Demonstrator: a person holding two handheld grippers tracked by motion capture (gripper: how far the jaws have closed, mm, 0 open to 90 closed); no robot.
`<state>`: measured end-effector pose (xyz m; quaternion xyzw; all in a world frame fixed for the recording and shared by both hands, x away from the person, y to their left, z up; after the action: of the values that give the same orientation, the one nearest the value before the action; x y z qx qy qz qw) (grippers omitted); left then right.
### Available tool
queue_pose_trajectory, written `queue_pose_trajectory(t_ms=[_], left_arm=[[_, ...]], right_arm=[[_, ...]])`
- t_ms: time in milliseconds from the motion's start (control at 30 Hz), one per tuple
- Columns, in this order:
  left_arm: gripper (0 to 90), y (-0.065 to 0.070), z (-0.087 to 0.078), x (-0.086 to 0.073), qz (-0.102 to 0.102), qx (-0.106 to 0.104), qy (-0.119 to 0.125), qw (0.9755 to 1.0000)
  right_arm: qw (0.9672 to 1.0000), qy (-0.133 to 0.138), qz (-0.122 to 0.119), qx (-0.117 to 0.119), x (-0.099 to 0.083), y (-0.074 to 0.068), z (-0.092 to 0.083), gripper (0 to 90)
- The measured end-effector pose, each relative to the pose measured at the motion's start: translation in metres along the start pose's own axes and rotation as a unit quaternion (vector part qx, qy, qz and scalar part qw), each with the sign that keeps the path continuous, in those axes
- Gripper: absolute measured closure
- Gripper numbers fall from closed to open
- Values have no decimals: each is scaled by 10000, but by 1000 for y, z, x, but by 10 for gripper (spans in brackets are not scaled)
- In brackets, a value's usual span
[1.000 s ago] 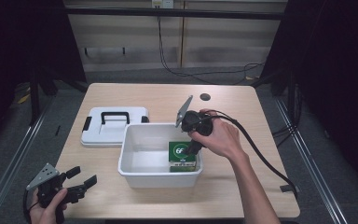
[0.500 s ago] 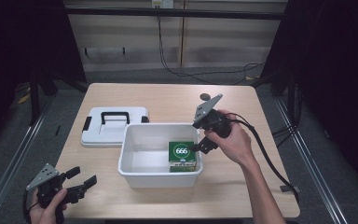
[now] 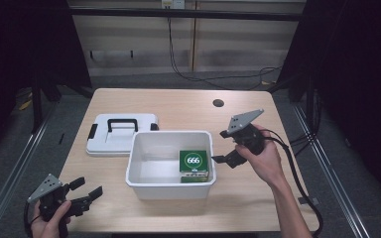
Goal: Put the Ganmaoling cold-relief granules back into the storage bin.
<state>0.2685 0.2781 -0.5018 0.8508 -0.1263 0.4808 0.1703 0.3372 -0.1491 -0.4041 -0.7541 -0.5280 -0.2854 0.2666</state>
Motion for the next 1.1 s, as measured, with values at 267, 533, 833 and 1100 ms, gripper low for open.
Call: queue_pose_trajectory(t_ms=[267, 533, 833, 1100], left_arm=[[161, 1, -1, 0, -2, 23, 17, 10000], [161, 0, -2, 0, -20, 45, 47, 10000], [161, 0, 0, -1, -2, 75, -12, 10000], [161, 0, -3, 1, -1, 64, 58, 10000]], right_arm=[[9987, 326, 289, -246, -22, -4, -16, 142], [9960, 465, 469, -594, -46, -4, -25, 145], [9916, 761, 734, -746, -75, -5, -31, 144], [9842, 1190, 1025, -819, -109, 2, -28, 140]])
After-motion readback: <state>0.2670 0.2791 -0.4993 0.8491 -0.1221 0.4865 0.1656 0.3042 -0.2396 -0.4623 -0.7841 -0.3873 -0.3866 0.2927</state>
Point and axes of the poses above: each handheld gripper's, and its own axes: z roughly forward along the jaws, x roughly out of its top, y roughly to its right, the point moved 7 cm from there along z, roughly forward along the jaws, and after that the axes turned 12 degrees about x, right-handed, at the moved point
